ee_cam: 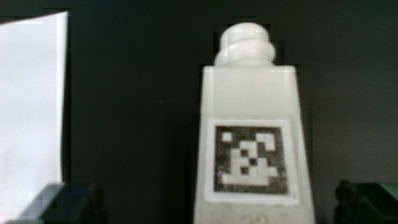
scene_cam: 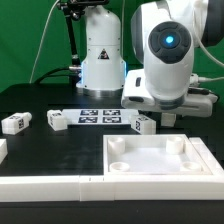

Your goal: Assemble one leg

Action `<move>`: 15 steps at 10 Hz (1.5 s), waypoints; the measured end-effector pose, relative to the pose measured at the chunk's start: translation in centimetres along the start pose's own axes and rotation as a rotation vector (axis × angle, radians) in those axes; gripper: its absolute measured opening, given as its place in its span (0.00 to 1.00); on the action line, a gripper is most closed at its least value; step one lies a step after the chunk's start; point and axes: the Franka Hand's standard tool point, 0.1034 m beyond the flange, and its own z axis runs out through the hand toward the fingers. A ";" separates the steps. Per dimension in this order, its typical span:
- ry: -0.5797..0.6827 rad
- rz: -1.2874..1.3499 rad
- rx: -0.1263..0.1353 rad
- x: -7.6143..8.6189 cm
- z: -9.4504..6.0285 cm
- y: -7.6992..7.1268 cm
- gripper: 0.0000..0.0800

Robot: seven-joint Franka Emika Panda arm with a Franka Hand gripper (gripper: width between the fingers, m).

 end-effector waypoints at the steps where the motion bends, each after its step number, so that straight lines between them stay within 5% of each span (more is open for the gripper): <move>1: -0.008 0.009 0.010 0.1 0.2 0.2 0.81; 3: -0.016 0.019 0.019 0.3 0.4 0.5 0.81; 5: -0.016 0.018 0.018 0.3 0.4 0.5 0.45; 7: -0.015 0.018 0.018 0.3 0.4 0.5 0.36; 12: -0.012 0.009 0.005 0.4 0.2 0.6 0.36; 13: 0.017 -0.037 -0.055 0.6 -1.7 1.1 0.36; 14: 0.041 -0.082 -0.078 0.5 -4.0 1.2 0.36; 15: 0.046 -0.099 -0.071 0.4 -5.9 1.3 0.36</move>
Offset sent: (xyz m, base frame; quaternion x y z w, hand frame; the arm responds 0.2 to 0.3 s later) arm 0.0029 0.0047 -0.0070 0.0071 -0.0117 0.0106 0.9998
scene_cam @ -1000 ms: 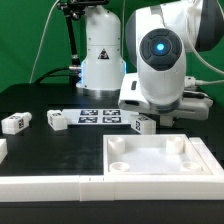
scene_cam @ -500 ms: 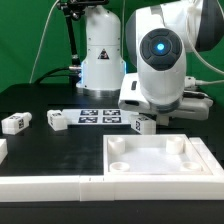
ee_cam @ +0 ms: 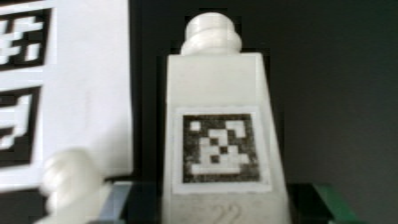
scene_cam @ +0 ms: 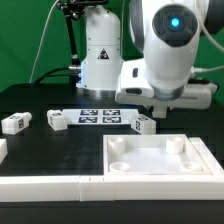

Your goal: Assemble one leg

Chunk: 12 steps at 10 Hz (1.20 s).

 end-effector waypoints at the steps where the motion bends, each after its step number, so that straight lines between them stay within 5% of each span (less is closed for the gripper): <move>1: 0.002 -0.002 0.004 0.0 -1.4 0.1 0.37; 3: 0.026 -0.004 0.010 -0.3 -3.4 0.0 0.37; 5: 0.071 -0.007 0.016 0.2 -3.4 -0.2 0.37; 7: 0.279 -0.020 0.037 1.4 -3.8 -0.5 0.37; 9: 0.467 -0.068 0.033 3.2 -3.8 0.2 0.37; 12: 0.688 -0.087 0.062 4.0 -7.1 0.0 0.37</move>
Offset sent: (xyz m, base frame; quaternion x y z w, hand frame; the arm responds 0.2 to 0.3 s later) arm 0.0000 0.0000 0.0000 0.0000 0.0000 0.0000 1.0000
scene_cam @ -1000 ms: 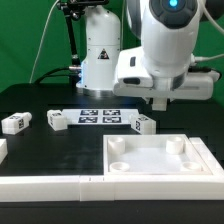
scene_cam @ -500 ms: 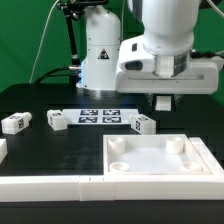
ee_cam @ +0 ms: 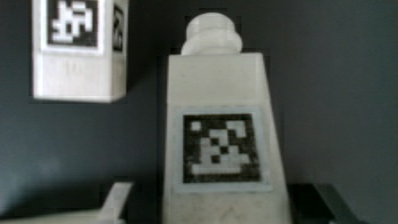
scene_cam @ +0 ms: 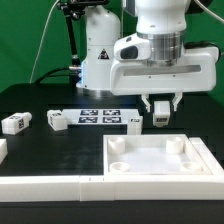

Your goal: Assemble one leg

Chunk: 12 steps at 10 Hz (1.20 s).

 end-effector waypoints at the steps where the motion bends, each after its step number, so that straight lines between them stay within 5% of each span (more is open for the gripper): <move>1: 0.058 -0.002 0.007 0.3 -0.8 -0.2 0.37; 3: 0.201 0.004 0.025 0.5 -2.3 -0.9 0.37; 7: 0.191 -0.018 0.021 0.9 -3.1 -1.0 0.37; 11: 0.187 0.001 0.041 6.7 -5.6 -0.1 0.37; 12: 0.189 -0.003 0.042 6.8 -5.6 -0.2 0.37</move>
Offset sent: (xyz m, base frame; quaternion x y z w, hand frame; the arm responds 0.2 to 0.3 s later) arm 0.0000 0.0000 0.0000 0.0000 0.0000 0.0000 1.0000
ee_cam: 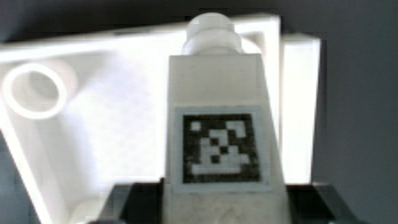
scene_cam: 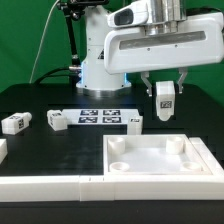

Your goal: Assemble one leg

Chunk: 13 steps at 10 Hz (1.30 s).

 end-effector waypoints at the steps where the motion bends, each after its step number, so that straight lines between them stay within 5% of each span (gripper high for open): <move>1: -0.001 0.000 0.000 -0.1 0.0 0.0 0.37; 4: -0.003 -0.017 -0.002 0.2 -0.1 0.0 0.37; 8: 0.058 -0.117 0.013 6.3 -0.6 -0.8 0.37; 10: 0.028 -0.234 0.015 8.1 -0.1 -1.4 0.37; 13: 0.106 -0.225 0.015 8.5 0.1 -1.3 0.37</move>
Offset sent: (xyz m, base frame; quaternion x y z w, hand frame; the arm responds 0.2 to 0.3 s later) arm 0.0000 0.0000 0.0000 0.0000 0.0000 0.0000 1.0000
